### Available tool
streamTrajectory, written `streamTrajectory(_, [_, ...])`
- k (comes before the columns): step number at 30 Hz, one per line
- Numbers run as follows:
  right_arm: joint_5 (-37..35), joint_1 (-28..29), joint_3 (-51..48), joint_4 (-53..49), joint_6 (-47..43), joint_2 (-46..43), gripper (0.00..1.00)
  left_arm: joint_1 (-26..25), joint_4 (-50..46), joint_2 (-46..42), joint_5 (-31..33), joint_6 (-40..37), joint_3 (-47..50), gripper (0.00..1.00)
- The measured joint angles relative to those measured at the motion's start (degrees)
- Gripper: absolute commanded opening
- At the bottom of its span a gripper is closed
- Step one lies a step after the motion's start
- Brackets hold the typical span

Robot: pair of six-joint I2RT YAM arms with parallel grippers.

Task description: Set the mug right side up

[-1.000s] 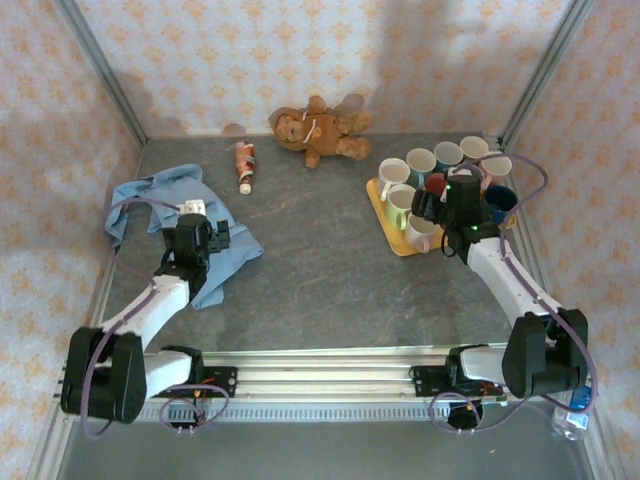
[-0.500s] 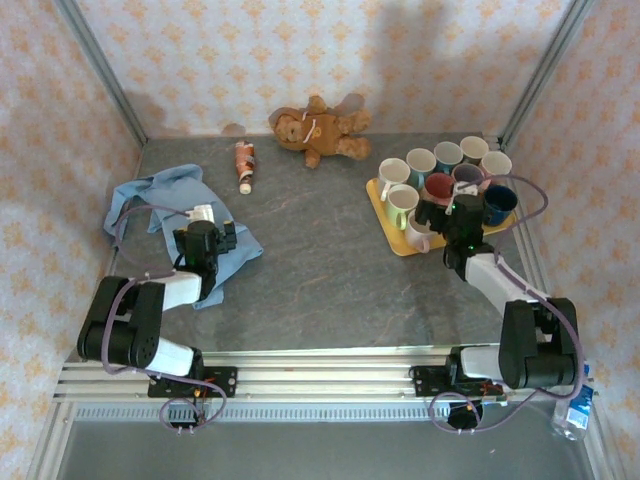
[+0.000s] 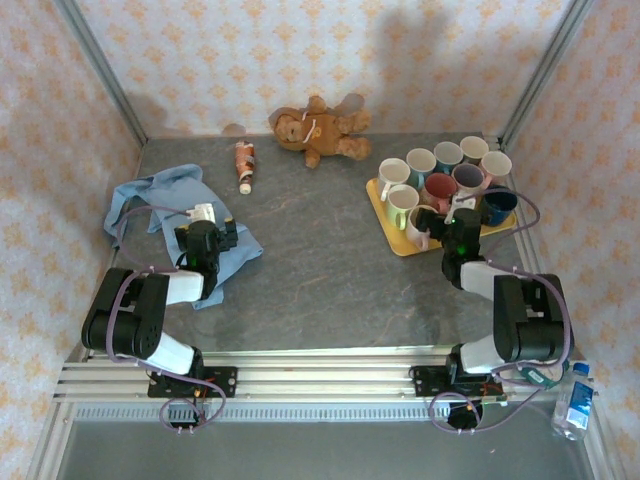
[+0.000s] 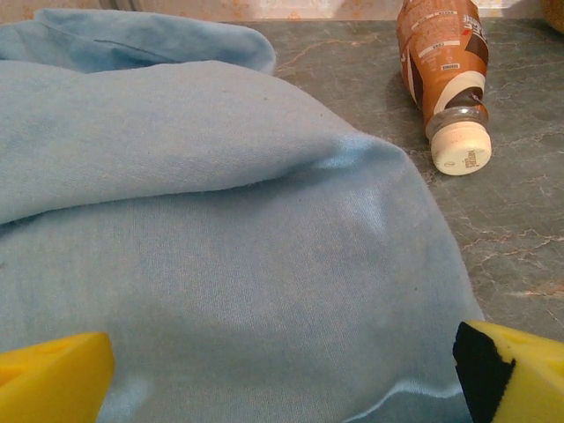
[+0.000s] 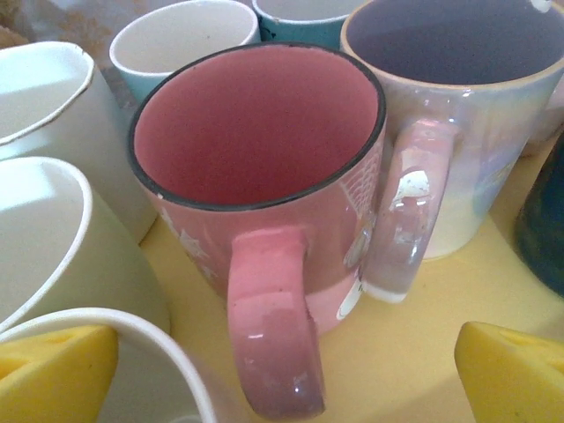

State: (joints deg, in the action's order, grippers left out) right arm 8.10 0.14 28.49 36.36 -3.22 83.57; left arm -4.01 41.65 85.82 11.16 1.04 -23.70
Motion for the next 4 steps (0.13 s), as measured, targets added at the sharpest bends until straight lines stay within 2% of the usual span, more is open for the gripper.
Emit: streamTrajectory(4, [0.26, -0.22, -0.02, 0.76, 0.13, 0.39, 0.98, 0.00, 0.02, 0.00, 0.00, 0.00, 0.00, 1.00])
